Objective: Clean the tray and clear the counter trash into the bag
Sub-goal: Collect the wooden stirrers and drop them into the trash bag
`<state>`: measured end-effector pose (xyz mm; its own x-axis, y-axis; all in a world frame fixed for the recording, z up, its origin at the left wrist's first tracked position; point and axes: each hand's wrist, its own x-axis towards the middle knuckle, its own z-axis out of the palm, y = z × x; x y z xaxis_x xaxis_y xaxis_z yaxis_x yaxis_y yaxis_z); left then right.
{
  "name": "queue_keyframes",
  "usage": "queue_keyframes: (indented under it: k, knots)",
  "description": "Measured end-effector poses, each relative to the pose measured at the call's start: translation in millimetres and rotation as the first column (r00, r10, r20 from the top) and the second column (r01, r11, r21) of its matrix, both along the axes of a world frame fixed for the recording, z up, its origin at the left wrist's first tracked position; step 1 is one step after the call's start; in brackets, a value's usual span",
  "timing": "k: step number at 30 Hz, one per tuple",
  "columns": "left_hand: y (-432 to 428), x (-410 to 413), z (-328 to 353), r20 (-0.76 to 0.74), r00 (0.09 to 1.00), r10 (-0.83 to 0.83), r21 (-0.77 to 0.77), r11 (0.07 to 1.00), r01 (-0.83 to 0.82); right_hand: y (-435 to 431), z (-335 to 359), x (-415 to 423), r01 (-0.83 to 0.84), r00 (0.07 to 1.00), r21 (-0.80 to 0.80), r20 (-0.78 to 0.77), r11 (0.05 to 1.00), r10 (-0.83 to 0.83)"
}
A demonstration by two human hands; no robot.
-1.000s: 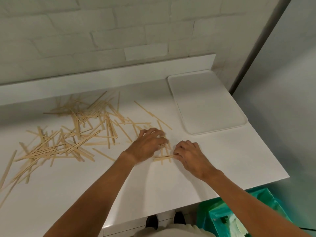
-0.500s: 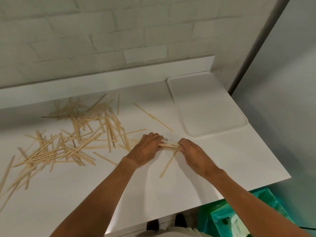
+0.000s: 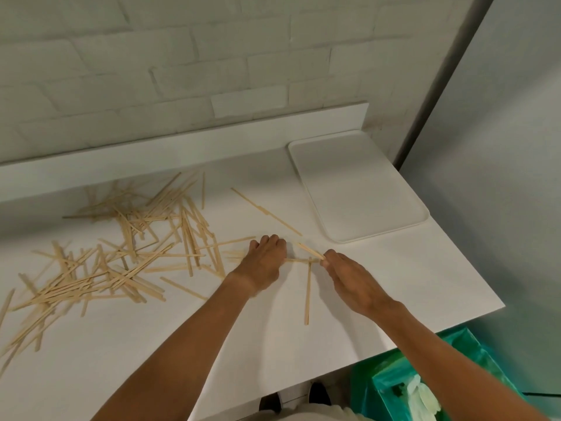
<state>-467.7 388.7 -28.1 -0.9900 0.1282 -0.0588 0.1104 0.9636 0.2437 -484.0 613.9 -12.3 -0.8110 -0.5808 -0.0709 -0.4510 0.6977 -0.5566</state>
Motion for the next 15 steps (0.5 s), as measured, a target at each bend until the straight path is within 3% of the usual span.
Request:
queue_keyframes:
  k: [3, 7, 9, 11, 15]
  knots:
    - [-0.7, 3.5, -1.1, -0.067, 0.998, 0.001, 0.015, 1.0, 0.0, -0.9, 1.6, 2.1, -0.033, 0.999, 0.066, -0.001, 0.997, 0.033]
    - [-7.0, 4.8, 12.2, -0.06, 0.99, 0.124, 0.258, 0.961, -0.104, -11.6, -1.5, 9.2, 0.044, 0.999, 0.16, 0.019, 0.986, -0.047]
    - [-17.0, 1.8, 15.2, -0.014, 0.972, 0.236, 0.43, 0.879, -0.207, -20.0, -2.8, 14.1, 0.096, 0.995, 0.145, 0.026, 0.985, -0.101]
    - [-29.3, 3.4, 18.8, 0.051, 0.946, 0.319, 0.614, 0.737, -0.282, -28.1, -1.8, 15.2, 0.152, 0.987, 0.11, 0.043, 0.982, -0.157]
    - [-51.0, 16.1, 24.4, -0.036, 0.937, 0.348, 0.585, 0.768, -0.263, -37.1, 4.2, 8.7, 0.257, 0.966, 0.146, -0.026, 0.955, -0.257]
